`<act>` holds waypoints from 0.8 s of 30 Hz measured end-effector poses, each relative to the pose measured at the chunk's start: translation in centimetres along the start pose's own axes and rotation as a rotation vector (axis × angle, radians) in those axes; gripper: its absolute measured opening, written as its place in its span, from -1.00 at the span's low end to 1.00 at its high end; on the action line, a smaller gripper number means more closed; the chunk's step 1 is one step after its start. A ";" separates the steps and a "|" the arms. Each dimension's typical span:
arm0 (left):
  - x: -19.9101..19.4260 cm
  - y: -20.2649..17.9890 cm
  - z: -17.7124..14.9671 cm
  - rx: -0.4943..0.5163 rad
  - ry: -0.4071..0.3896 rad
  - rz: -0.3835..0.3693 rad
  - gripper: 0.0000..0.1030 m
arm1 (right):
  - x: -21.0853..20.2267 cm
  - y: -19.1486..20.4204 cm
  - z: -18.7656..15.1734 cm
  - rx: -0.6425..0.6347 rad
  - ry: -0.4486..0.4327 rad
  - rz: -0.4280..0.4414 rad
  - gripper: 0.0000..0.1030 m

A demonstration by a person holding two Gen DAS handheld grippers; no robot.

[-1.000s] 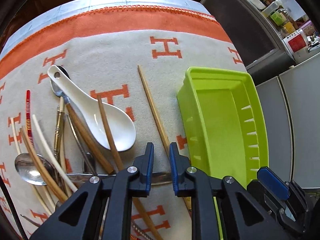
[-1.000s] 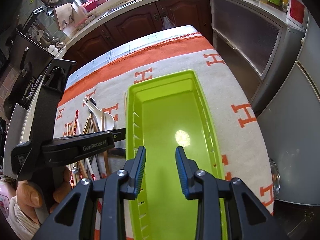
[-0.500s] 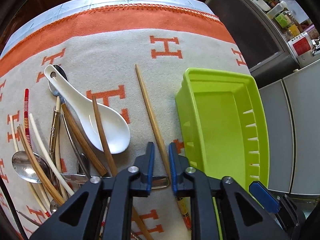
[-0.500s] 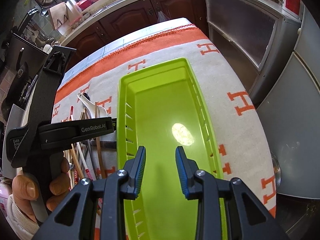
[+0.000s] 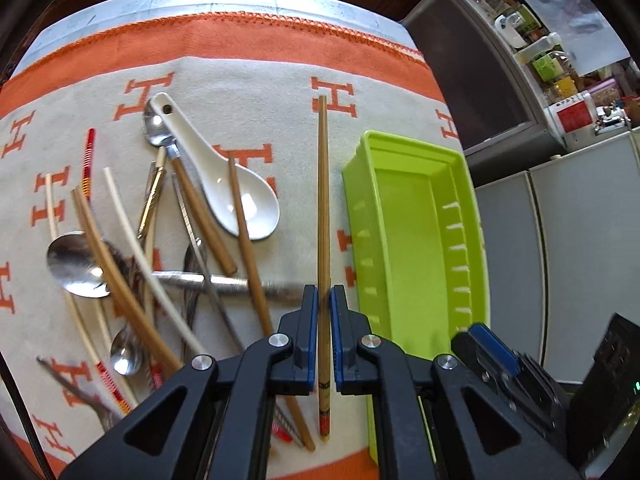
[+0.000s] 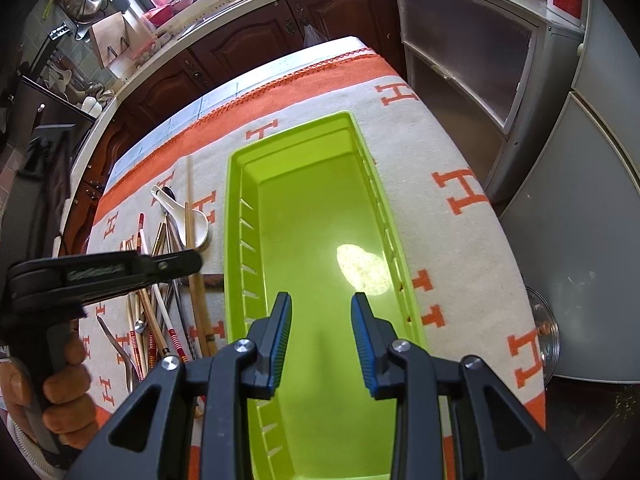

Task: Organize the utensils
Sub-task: 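Lift the wooden chopstick with the left tool and drop it into the green tray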

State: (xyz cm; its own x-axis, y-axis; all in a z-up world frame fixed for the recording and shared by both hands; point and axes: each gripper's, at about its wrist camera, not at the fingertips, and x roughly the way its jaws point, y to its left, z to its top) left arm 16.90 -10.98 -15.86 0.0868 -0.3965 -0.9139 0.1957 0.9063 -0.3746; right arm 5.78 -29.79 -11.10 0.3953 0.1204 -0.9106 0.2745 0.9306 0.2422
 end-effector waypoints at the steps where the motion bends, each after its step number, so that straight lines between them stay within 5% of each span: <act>1: -0.8 0.0 -0.5 0.008 -0.011 -0.005 -0.93 | -0.2 0.0 -0.1 0.000 -0.004 0.002 -0.41; 17: -14.7 -3.4 -8.6 0.241 -0.150 -0.109 -0.94 | -4.0 -1.0 -1.8 0.001 -0.062 0.014 -0.41; 24: -14.6 -6.0 -9.4 0.287 -0.122 -0.187 -0.94 | -5.6 -1.7 -2.4 0.018 -0.096 0.009 -0.41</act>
State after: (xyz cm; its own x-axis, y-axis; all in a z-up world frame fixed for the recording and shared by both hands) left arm 5.31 -9.25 -1.70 0.1361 -0.5819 -0.8018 0.4842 0.7451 -0.4586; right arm 1.01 -31.20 -7.16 0.4795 0.0938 -0.8725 0.2862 0.9232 0.2565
